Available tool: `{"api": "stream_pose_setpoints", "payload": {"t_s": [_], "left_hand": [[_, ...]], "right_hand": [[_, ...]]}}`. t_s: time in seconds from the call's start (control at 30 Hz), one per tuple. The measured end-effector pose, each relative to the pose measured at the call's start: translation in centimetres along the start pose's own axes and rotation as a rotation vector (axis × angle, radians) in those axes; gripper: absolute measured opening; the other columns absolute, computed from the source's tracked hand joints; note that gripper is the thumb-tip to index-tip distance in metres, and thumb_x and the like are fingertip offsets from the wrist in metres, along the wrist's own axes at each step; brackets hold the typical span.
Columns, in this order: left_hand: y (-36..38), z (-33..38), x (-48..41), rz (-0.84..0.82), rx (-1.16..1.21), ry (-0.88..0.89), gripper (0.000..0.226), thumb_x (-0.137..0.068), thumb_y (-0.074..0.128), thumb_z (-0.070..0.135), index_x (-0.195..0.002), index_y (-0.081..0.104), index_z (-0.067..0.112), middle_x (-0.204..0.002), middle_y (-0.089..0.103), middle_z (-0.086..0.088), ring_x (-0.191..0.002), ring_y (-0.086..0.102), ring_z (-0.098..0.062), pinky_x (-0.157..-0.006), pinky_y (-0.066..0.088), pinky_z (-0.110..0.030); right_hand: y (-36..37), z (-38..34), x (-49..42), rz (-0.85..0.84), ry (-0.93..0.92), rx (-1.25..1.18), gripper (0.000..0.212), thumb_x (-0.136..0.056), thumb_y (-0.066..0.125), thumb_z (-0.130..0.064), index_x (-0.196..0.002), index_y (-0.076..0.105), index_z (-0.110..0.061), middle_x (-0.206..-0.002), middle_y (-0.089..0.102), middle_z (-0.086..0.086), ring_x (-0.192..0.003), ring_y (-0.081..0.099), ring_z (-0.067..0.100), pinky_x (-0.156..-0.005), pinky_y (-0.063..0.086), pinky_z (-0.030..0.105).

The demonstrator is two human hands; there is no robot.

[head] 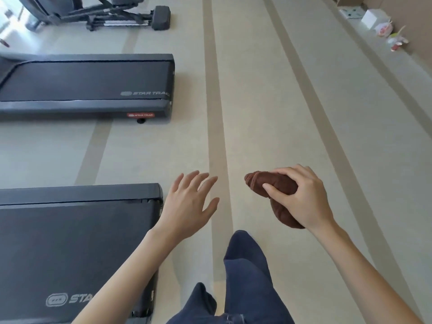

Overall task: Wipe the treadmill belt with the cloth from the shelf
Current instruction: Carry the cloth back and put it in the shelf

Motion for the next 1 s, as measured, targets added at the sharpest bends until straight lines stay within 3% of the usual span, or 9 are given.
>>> {"api": "stream_pose_setpoints", "payload": {"t_s": [0.43,0.67,0.87,1.0], "left_hand": [[-0.7,-1.6,-16.0,0.036,-0.016,-0.265,0.054,-0.091,0.032,0.048,-0.13,0.055,0.019,-0.129,0.058,-0.001,-0.124,0.049,-0.025,-0.104,0.038,-0.047],[-1.2,-8.5,-19.1,0.046,-0.029,-0.49,0.056,-0.09,0.029,0.05,-0.131,0.054,0.02,-0.131,0.056,0.001,-0.126,0.047,-0.022,-0.104,0.036,-0.043],[-2.7,-16.0,-26.5,0.066,-0.008,-0.535,0.062,-0.09,0.023,0.055,-0.138,0.047,0.024,-0.138,0.051,0.002,-0.131,0.041,-0.021,-0.109,0.029,-0.043],[-5.1,-21.0,-31.3,0.133,0.013,-0.54,0.06,-0.09,0.025,0.053,-0.134,0.05,0.021,-0.135,0.054,0.0,-0.128,0.044,-0.023,-0.107,0.032,-0.045]], "right_hand": [[1.7,5.8,-22.6,-0.173,-0.134,-0.094,0.032,-0.069,0.069,-0.045,-0.093,0.072,-0.023,-0.084,0.061,-0.012,-0.087,0.05,0.01,-0.083,0.046,0.038],[8.5,3.5,-31.0,-0.295,-0.267,-0.14,0.034,-0.07,0.066,-0.051,-0.093,0.071,-0.026,-0.085,0.063,-0.008,-0.087,0.053,0.014,-0.08,0.047,0.041],[13.8,0.5,-39.8,-0.324,-0.337,-0.135,0.042,-0.069,0.057,-0.059,-0.094,0.071,-0.029,-0.086,0.063,-0.009,-0.088,0.053,0.015,-0.081,0.046,0.042],[16.7,-2.0,-45.9,-0.33,-0.351,-0.122,0.043,-0.069,0.055,-0.061,-0.093,0.071,-0.029,-0.083,0.059,-0.012,-0.087,0.05,0.012,-0.081,0.045,0.04]]}}
Point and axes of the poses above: each hand's wrist, its own x-axis away from the middle knuckle, its own y-axis out of the palm, z = x × y, the point moved 7 cm from there along -x, towards the middle knuckle
